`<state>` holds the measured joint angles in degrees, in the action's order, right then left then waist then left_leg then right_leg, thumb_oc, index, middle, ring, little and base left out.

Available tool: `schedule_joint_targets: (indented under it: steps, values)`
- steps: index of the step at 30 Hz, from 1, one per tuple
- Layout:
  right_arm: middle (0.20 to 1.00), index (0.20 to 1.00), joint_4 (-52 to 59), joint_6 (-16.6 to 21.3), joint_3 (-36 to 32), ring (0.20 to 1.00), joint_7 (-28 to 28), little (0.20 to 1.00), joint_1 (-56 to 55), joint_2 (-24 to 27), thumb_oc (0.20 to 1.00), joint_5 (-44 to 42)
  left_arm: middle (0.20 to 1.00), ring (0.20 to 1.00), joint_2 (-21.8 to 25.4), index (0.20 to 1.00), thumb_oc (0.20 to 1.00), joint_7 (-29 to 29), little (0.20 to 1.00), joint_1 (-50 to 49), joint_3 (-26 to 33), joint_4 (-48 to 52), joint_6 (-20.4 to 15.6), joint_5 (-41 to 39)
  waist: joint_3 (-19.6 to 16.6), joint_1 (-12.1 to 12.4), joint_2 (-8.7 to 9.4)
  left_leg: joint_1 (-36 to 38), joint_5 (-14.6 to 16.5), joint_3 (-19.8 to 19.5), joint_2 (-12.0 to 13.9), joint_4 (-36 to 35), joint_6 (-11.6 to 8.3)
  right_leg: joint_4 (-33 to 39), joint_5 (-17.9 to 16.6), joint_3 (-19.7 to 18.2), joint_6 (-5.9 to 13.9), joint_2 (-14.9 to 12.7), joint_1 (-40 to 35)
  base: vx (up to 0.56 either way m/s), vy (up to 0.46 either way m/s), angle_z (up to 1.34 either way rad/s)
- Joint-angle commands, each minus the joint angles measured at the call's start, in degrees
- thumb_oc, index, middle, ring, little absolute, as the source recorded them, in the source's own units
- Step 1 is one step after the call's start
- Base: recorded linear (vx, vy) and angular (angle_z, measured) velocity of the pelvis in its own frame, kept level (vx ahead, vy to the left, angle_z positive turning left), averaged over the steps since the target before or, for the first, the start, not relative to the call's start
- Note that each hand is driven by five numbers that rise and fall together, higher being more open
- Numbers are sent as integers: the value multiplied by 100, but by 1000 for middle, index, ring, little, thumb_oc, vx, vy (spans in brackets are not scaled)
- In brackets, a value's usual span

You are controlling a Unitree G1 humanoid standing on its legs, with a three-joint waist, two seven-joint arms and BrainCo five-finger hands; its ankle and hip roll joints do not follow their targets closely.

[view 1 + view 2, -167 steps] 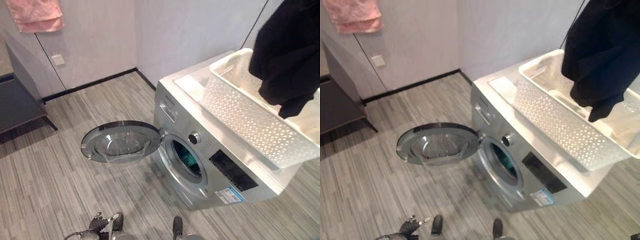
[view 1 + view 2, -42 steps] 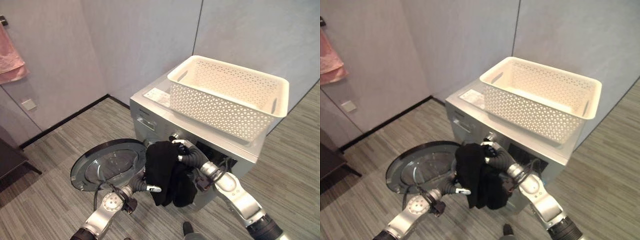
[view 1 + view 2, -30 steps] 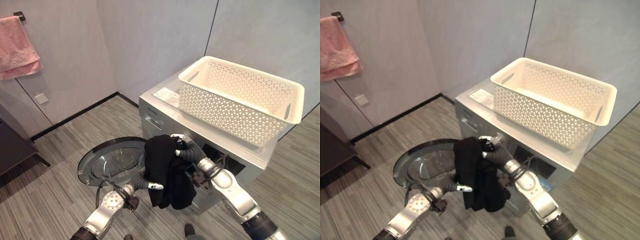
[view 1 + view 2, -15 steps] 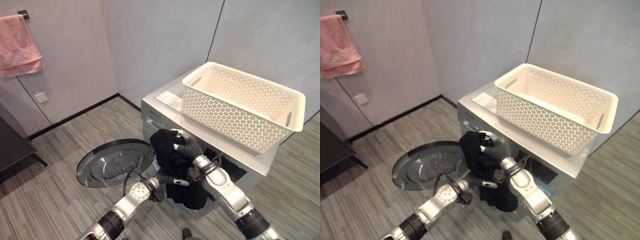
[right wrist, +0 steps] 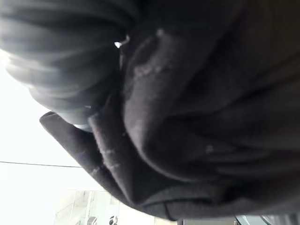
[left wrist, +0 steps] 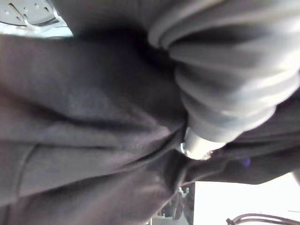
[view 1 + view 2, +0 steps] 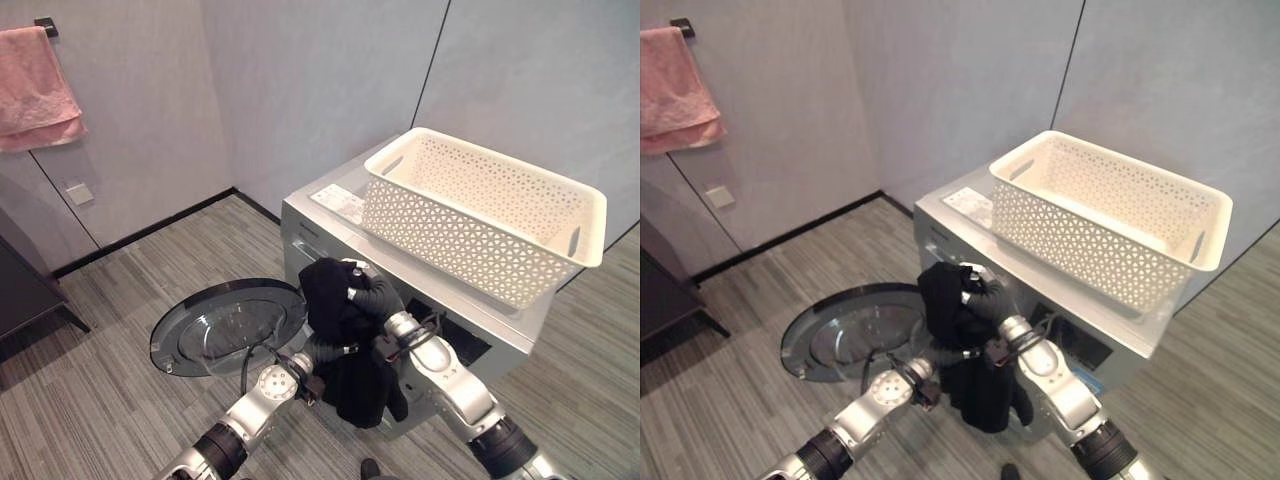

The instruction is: Grab the laundry basket,head to the washer,open it,put in the laundry and shut it.

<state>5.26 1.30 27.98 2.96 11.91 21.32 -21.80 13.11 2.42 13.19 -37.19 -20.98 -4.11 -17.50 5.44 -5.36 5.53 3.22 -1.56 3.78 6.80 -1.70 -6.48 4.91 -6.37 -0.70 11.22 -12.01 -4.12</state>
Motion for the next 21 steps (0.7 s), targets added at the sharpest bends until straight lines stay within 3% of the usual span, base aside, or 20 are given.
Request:
schedule_joint_targets:
  steps: [1, 7, 16, 17, 19, 21]
  values:
    - [1000, 1000, 204, 482, -249, 1000, -103, 1000, 261, -23, 1000, -227, 200, 200, -58, 200, 200, -138, 200, 34, 78, 219, -496, 138, 3, 208, 19, 358, 1279, 436, 376, 693, 12, -253, 110, -129, 226, -346, 823, 0, 0, 0]
    - [1000, 1000, 188, 533, -486, 1000, -342, 1000, -301, 207, 1000, -352, 200, 200, 82, 200, 200, -128, 200, -162, 313, 313, -567, 199, -23, 190, 28, 367, 1245, 414, 382, 628, 5, -260, 130, -116, 224, -345, 832, 4, -3, 1]
    - [1000, 1000, 678, 634, -764, 1000, -1355, 1000, -1761, 723, 1000, -359, 200, 200, 306, 200, 200, -39, 200, -553, 994, 324, -766, 427, -8, 37, 114, 368, 1207, 455, 413, 568, -31, -301, 160, -131, 235, -323, 896, -2, 1, 0]
    - [1000, 1000, 678, 618, -677, 1000, -1433, 1000, -1990, 711, 1000, -332, 200, 200, 104, 200, 200, -131, 200, -468, 855, -51, -971, 616, 3, -20, 165, 361, 1209, 458, 423, 580, -44, -310, 162, -153, 231, -320, 905, 0, 0, 0]
    - [1000, 1000, 614, 714, -578, 1000, -1493, 1000, -2052, 759, 1000, -378, 200, 200, -13, 200, 200, -225, 200, -348, 779, -462, -997, 839, 30, -52, 203, 355, 1203, 472, 432, 588, -59, -311, 163, -169, 240, -312, 923, -33, -9, 4]
    - [1000, 1000, 614, 786, -630, 1000, -1368, 1000, -2329, 957, 1000, -13, 200, 200, -39, 200, 200, -573, 200, -246, 1064, -1008, -1087, 681, 138, -152, 272, 339, 1206, 540, 439, 621, -77, -332, 137, -256, 266, -301, 1025, -63, 2, 0]
